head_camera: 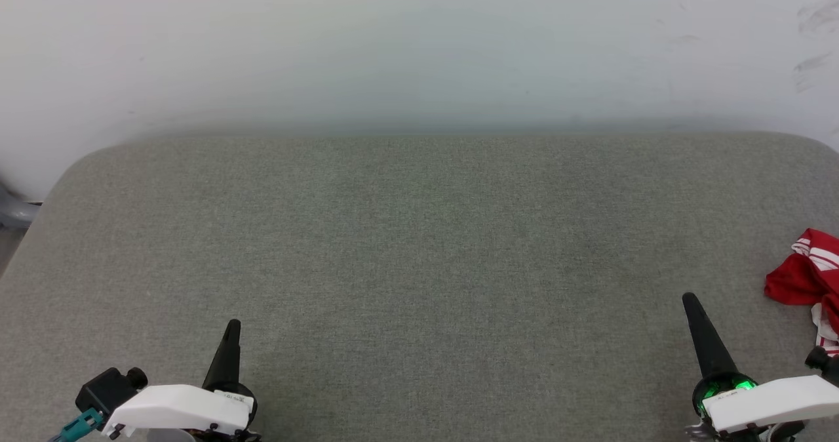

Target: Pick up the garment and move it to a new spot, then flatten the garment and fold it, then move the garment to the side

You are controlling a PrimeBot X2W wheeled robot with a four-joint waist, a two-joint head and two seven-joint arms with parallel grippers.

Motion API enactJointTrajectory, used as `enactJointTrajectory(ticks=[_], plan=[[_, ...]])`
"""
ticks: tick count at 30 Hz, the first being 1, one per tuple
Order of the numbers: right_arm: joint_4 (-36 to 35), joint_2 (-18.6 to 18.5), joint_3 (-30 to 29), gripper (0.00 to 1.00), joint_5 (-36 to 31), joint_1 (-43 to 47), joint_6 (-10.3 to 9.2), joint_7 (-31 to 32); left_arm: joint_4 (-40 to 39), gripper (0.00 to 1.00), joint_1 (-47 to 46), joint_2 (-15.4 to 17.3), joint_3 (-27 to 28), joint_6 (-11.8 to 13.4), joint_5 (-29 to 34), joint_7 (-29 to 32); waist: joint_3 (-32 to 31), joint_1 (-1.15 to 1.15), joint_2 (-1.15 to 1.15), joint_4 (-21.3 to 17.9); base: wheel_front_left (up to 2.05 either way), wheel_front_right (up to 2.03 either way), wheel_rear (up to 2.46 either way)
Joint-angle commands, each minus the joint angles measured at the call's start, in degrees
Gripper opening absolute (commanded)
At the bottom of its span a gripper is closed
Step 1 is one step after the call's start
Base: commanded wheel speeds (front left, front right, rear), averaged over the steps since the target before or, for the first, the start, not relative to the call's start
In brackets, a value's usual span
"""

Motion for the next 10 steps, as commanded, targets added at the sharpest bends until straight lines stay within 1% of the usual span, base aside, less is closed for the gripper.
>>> enactJointTrajectory(ticks=[1, 10], plan=[[-0.08, -0.45, -0.07, 0.00, 1.54, -1.53, 0.00, 0.15, -0.39, 0.00, -1.42, 0.01, 0.37, -0.53, -1.44, 0.31, 0.01, 0.00, 0.00, 0.00, 0.00, 0.00, 0.00], [1.58, -0.47, -0.23, 0.00, 7.07, -2.78, 0.00, 0.43, -0.24, 0.00, -2.11, -0.41, 1.16, -1.09, -6.63, 1.77, 0.12, 0.00, 0.00, -0.05, 0.00, 0.00, 0.00]])
